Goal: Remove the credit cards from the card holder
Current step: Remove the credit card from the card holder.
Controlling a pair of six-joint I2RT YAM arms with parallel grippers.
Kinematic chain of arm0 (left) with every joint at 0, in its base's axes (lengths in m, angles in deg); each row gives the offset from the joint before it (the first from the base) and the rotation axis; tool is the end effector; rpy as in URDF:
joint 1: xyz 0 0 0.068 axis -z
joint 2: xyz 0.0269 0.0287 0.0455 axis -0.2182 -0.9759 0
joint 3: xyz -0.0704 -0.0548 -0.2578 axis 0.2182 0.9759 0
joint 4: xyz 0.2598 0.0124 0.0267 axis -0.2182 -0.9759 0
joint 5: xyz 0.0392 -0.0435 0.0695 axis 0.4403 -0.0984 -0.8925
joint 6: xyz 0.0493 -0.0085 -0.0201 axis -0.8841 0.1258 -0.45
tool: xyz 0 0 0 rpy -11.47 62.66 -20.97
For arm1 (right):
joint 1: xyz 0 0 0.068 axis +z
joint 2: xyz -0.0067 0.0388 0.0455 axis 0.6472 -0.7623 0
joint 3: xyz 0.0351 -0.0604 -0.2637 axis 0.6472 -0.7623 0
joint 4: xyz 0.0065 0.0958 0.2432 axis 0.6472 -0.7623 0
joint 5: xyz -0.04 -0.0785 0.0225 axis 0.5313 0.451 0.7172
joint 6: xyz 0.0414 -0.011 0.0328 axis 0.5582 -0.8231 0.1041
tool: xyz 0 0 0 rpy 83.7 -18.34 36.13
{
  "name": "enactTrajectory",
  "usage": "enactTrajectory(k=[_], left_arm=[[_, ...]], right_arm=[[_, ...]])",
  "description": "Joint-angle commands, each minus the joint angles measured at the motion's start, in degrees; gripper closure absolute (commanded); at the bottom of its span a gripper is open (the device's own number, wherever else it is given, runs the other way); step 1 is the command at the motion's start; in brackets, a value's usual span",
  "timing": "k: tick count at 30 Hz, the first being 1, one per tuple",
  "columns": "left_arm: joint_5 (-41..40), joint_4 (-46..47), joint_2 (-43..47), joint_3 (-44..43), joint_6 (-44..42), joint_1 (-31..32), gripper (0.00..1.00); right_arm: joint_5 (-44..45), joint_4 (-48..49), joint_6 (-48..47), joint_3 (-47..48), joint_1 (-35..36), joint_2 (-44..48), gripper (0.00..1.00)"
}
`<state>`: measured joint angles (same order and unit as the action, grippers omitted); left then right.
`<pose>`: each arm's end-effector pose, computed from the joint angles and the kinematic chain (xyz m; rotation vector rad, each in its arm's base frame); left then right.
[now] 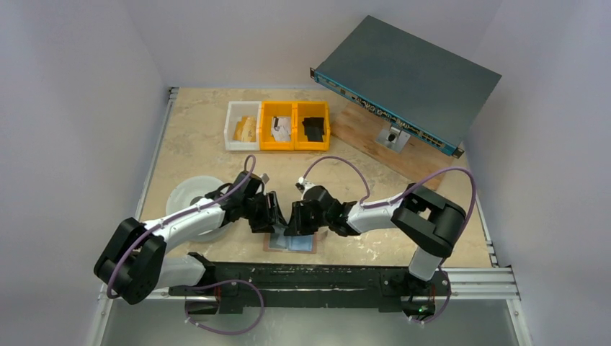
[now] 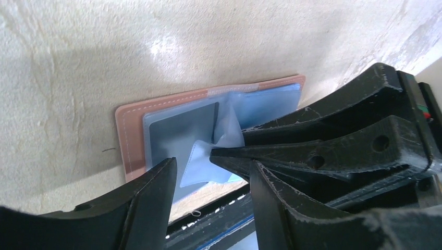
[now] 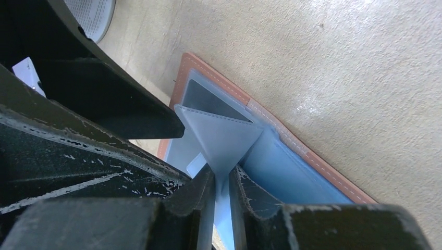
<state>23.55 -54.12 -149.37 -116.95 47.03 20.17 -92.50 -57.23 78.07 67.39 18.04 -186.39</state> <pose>0.1766 -0.1280 0.1595 -0.3162 2.8263 -0.8769 0.1644 0.2801 0.1271 -0.2938 2.5503 1.1082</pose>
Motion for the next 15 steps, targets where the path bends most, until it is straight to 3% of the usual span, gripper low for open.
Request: enactTrajectory(k=[1, 15], left_arm=[[-1.35, 6.60, -0.42, -1.21, -3.64, 0.10, 0.46], [2.62, 25.92, -3.71, 2.56, -1.36, -0.12, 0.47]], right_arm=[[-2.59, 0.14, -1.06, -2.69, 0.19, -4.03, 0.84], [-7.16, 5.15, -1.24, -6.34, -3.13, -5.99, 0.86]])
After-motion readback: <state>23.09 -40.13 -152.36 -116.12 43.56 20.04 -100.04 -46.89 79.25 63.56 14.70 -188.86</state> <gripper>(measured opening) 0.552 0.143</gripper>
